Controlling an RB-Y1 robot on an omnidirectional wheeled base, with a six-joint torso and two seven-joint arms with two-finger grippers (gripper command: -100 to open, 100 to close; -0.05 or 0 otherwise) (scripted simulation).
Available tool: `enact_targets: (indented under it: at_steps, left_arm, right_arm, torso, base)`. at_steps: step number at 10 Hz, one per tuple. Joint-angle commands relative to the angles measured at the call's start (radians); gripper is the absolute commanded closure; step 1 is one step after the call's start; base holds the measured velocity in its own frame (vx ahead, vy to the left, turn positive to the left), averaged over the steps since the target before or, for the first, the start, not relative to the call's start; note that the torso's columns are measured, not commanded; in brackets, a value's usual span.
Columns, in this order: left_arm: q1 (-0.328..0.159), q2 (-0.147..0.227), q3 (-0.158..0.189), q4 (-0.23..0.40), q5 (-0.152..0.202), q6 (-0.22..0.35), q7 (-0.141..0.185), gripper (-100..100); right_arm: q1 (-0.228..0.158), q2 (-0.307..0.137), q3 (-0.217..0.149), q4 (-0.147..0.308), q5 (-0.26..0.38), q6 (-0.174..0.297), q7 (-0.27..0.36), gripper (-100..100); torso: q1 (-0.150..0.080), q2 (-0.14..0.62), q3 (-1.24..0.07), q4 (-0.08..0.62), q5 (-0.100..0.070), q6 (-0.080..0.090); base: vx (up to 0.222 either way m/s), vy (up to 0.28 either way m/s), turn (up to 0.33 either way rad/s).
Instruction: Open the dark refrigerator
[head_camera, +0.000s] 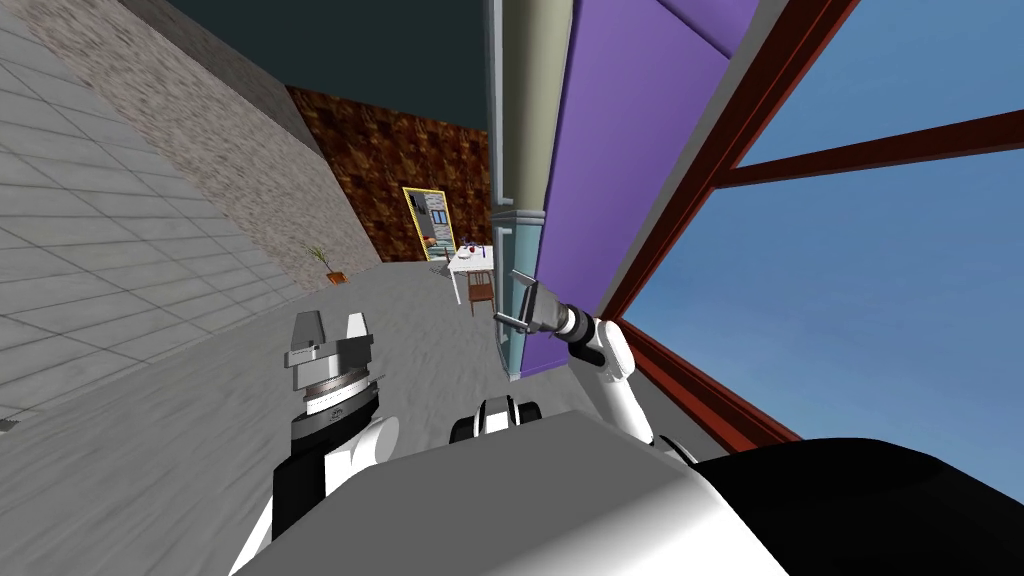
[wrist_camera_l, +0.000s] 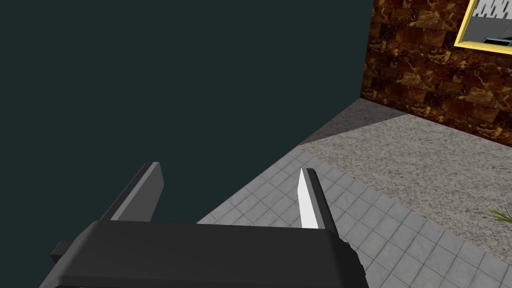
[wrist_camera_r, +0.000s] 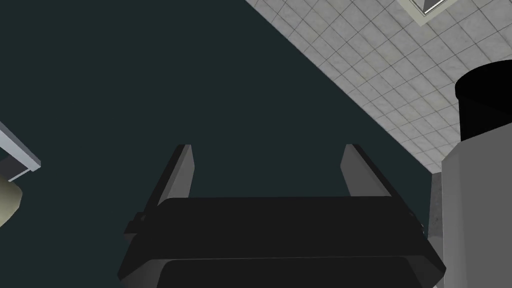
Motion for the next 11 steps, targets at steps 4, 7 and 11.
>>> enact_targets:
  at_steps: [4,7,11]
  left_arm:
    - [0.000,0.000,0.000,0.000,0.000,0.000,0.000,0]
    - [0.000,0.000,0.000,0.000,0.000,0.000,0.000,0]
    - [0.000,0.000,0.000,0.000,0.000,0.000,0.000,0]
  right_arm:
    - [-0.085,-0.023,-0.026,0.012,0.171,-0.048,0.005,-100]
    - [-0.125,-0.032,-0.038,0.018,0.251,-0.069,0.008,-100]
    - [-0.166,-0.042,-0.050,0.025,0.337,-0.089,0.010,-100]
  torso:
    - [-0.001,0.000,0.000,0.000,0.000,0.000]
    - [0.001,0.001,0.001,0.000,0.000,0.000]
    - [0.000,0.000,0.000,0.000,0.000,0.000]
  base:
    - [0.036,0.061,-0.052]
    - [0.023,0.059,-0.059]
    - [0.024,0.045,-0.039]
